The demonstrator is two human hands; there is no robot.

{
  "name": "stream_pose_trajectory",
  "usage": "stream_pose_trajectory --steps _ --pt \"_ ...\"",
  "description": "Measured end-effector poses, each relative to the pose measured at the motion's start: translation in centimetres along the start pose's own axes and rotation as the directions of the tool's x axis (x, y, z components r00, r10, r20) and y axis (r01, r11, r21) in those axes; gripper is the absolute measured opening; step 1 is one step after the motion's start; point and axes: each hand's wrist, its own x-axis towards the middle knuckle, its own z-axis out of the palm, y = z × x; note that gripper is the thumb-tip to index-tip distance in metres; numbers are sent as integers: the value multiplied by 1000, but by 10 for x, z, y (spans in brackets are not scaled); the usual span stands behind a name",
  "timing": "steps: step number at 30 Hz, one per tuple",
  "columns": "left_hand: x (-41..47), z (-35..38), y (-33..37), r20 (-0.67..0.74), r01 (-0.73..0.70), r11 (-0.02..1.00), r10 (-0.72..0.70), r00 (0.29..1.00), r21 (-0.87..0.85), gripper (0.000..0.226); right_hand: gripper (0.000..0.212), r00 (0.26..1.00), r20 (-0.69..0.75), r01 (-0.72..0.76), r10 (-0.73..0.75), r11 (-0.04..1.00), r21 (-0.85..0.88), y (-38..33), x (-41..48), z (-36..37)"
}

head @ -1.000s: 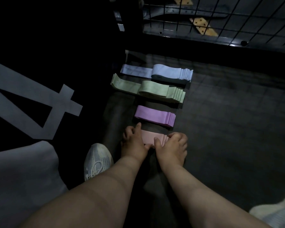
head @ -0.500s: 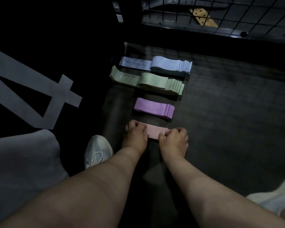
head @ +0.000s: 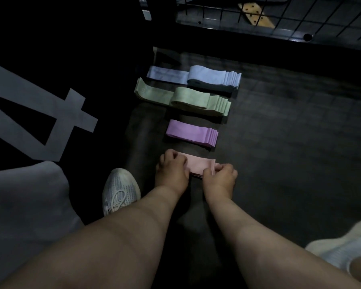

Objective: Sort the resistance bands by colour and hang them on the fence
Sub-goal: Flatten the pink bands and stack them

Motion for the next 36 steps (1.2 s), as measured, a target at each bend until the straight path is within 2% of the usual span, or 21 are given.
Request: stream_pose_trajectory --steps 3,5,6,9,11,14,17,20,23,25,28,33,36 --pt "0 -1 1 18 4 1000 -4 1000 27 60 22 1000 -22 4 -3 1000 24 3 -2 1" --pt "4 -2 0 95 -65 986 51 994 154 83 24 999 -31 7 -7 1000 21 5 -2 2" --pt "6 -3 -2 118 -125 967 101 988 221 88 27 1000 -26 11 -11 1000 21 6 -2 2" --pt "17 -4 -2 177 -281 900 233 956 332 83 51 994 80 76 -73 997 -26 9 1 -3" --pt "25 -2 0 218 -336 874 272 937 352 69 63 964 202 208 -174 965 -157 11 4 -9" --pt "29 1 6 247 -318 877 239 939 360 55 69 856 372 493 -359 784 -378 14 12 -22" --pt "30 1 7 252 -328 872 248 936 362 51 70 772 484 629 -412 604 -490 14 25 -30" --pt "31 0 6 257 -347 871 267 929 348 52 61 742 479 670 -469 508 -541 13 31 -31" --pt "29 0 5 253 -354 865 275 927 356 55 72 727 462 678 -509 423 -601 14 28 -31" --pt "27 2 4 248 -354 864 277 928 359 57 68 706 465 693 -535 384 -610 14 25 -27" --pt "26 3 3 251 -351 863 272 929 364 58 48 692 454 707 -562 397 -586 14 23 -24" --pt "26 -2 7 249 -341 857 259 933 387 64 77 712 455 687 -535 393 -612 11 17 -23" --pt "25 -7 10 273 -330 857 233 933 396 66 75 706 437 689 -558 394 -609 8 15 -22"
